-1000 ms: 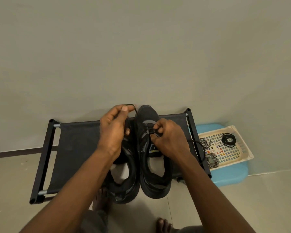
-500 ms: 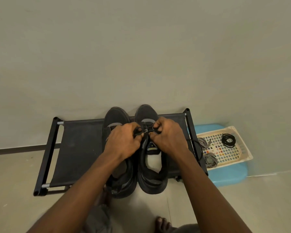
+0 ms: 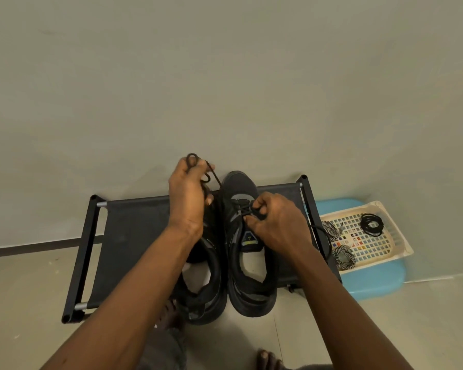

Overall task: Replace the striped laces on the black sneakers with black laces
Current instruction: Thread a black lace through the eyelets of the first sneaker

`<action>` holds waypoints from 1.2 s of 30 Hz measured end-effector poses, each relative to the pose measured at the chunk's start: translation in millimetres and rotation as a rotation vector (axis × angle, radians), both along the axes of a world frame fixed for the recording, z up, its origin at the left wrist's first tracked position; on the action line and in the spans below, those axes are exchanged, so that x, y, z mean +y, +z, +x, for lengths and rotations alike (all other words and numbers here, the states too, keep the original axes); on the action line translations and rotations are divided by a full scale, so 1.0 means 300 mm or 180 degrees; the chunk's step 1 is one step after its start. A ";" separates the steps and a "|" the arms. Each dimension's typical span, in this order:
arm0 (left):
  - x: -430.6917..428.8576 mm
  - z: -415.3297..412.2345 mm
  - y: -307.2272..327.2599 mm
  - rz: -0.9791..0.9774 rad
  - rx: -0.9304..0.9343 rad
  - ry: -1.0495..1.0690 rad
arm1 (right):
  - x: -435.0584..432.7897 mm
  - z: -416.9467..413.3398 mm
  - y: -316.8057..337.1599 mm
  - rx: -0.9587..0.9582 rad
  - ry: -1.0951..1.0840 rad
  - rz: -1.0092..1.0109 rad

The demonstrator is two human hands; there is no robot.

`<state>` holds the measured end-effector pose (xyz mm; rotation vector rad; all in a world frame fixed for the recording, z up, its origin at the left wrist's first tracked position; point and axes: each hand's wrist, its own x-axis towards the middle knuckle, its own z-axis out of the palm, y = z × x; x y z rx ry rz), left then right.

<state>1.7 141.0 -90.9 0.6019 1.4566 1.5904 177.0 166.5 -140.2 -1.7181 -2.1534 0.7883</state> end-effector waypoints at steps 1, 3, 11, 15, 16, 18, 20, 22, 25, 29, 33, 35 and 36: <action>0.003 -0.005 0.021 0.0125 -0.0401 0.0034 | -0.001 0.001 0.000 0.0015 -0.0002 -0.0016; 0.002 -0.018 0.034 0.0218 -0.0865 -0.0012 | 0.000 0.001 -0.001 0.0024 -0.0007 -0.0032; -0.029 -0.014 -0.041 -0.1203 0.3212 -0.1814 | -0.004 0.001 0.001 0.0010 -0.0007 0.0037; -0.038 0.016 -0.059 -0.1476 0.3984 -0.2107 | -0.005 0.001 0.002 0.0024 -0.0039 0.0046; -0.033 0.014 -0.059 -0.1497 0.3968 -0.2113 | -0.006 0.000 0.002 0.0019 -0.0038 0.0037; -0.022 0.008 -0.058 -0.1568 0.3905 -0.2219 | -0.008 -0.002 0.003 0.0007 -0.0035 0.0027; -0.019 0.005 -0.057 -0.1545 0.3804 -0.2236 | -0.009 -0.002 0.005 -0.0010 -0.0031 0.0021; -0.019 0.001 -0.054 -0.1414 0.3442 -0.2054 | -0.008 0.001 0.006 -0.0030 -0.0032 0.0016; -0.009 -0.018 -0.042 -0.1185 0.2668 -0.1384 | -0.004 0.006 0.005 -0.0038 -0.0065 0.0007; -0.003 -0.049 -0.028 -0.0770 0.2280 -0.0647 | -0.002 0.007 0.001 -0.0048 -0.0084 -0.0083; -0.016 -0.049 -0.020 -0.0749 0.2812 -0.0761 | 0.002 0.008 0.004 0.0067 -0.0116 -0.0196; -0.019 -0.059 -0.002 -0.0832 0.3247 -0.0832 | 0.005 0.013 0.004 0.0173 -0.0130 -0.0253; -0.021 -0.068 0.008 -0.0885 0.3484 -0.0862 | 0.005 0.015 0.003 0.0227 -0.0124 -0.0272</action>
